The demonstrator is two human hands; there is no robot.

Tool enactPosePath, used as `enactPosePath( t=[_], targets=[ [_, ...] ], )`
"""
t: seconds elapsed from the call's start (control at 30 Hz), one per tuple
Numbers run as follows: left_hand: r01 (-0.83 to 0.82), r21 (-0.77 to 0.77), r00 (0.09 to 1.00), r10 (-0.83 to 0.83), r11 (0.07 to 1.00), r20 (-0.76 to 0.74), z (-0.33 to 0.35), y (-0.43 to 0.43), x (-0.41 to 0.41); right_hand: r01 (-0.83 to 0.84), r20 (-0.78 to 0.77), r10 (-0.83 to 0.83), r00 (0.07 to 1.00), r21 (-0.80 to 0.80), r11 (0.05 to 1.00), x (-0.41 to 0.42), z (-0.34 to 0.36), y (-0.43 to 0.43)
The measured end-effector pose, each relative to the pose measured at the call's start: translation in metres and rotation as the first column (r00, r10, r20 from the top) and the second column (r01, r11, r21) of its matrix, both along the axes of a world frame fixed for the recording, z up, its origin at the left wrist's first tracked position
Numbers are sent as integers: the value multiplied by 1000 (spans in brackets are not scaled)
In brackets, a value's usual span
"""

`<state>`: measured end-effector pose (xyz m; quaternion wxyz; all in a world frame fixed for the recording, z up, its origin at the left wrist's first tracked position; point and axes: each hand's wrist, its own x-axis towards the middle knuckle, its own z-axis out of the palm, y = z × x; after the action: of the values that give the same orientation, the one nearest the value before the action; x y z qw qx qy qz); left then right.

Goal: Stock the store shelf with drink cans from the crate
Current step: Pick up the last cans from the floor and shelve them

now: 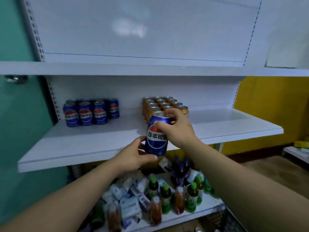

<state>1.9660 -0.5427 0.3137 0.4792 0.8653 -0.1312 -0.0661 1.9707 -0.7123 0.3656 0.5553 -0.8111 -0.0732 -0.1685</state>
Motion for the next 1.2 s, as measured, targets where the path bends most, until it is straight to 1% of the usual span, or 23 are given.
enactPosePath(
  t=[0.17,0.23,0.3,0.37,0.47,0.53,0.6,0.7,0.8,0.93,0.97,1.07,1.2],
  targets=[
    [-155,108,987,158,982,-19,0,72,9,-136,-41,134,990,-71,988,33,3,63],
    [-207,188,977,213,960,-17,-1,97,17,-182,-69,176,982,-85,980,49,3,84],
    [-259,357,963,268,897,27,-5,121,29,-203,-94,194,976,-98,974,66,0,101],
    [-276,514,957,280,812,72,-13,145,44,-203,-114,189,975,-118,972,84,-3,116],
    [-292,653,951,286,698,119,-25,173,71,-198,-128,182,975,-128,972,110,-10,133],
    [-286,718,948,297,635,115,-29,184,87,-213,-148,195,970,-118,970,126,-14,141],
    [-282,746,943,317,603,100,-33,192,101,-226,-159,205,966,-125,966,141,-19,147],
    [-290,750,931,356,595,79,-40,198,117,-240,-167,222,961,-99,966,162,-26,156],
    [-294,751,926,371,591,71,-47,199,124,-227,-126,215,968,-89,970,180,-29,166],
    [-316,747,924,367,586,103,-51,201,124,-202,-86,197,977,-55,978,198,-46,177],
    [-323,744,923,367,584,112,-51,201,124,-199,-64,195,979,-62,978,200,-54,178],
    [-333,739,921,370,585,123,-52,202,125,-236,-17,237,971,-190,953,208,-77,180],
    [-346,728,918,374,592,133,-55,202,124,-239,-15,243,970,-244,940,232,-82,184]
  ],
)
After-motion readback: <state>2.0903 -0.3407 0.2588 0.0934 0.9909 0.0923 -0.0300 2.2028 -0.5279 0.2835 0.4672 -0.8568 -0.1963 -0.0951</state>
